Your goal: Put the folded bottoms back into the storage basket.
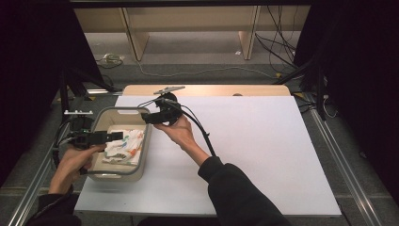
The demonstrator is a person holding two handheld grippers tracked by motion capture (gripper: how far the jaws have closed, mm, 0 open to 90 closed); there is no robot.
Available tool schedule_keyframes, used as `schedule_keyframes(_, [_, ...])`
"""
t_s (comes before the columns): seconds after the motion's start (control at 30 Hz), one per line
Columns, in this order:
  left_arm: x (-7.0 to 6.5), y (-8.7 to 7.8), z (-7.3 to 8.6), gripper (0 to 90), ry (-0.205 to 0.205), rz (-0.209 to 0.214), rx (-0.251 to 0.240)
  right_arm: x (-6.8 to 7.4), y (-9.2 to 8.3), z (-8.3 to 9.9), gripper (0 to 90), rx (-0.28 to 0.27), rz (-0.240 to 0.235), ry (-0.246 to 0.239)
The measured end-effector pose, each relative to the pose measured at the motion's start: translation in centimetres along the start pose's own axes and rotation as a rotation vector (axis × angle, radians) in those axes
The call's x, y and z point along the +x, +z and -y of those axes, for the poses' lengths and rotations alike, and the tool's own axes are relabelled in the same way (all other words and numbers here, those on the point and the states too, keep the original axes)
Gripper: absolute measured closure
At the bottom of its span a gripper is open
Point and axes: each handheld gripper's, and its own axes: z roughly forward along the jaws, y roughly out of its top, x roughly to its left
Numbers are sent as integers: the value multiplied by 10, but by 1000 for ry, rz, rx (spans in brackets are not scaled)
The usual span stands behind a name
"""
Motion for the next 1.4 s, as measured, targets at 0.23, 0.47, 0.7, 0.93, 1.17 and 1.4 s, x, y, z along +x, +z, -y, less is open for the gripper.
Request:
schedule_keyframes(0.23, [-13, 6, -1, 189, 30, 21, -25, -8, -12, 8, 252, 0, 2, -7])
schedule_keyframes(0.47, [-24, 11, -1, 188, 53, 47, -67, -20, -26, 12, 253, -14, 15, -8])
schedule_keyframes(0.7, [-33, 17, 0, 188, 72, 65, -77, -27, -39, 19, 256, -37, 20, -10])
schedule_keyframes(0.93, [-43, 23, 2, 187, 94, 77, -87, -29, -51, 28, 258, -79, 17, -23])
schedule_keyframes(1.17, [-50, 29, 5, 186, 119, 82, -83, -32, -64, 34, 259, -100, 11, -21])
schedule_keyframes(1.4, [-62, 31, 7, 182, 150, 99, -104, -39, -82, 46, 260, -109, 25, -35])
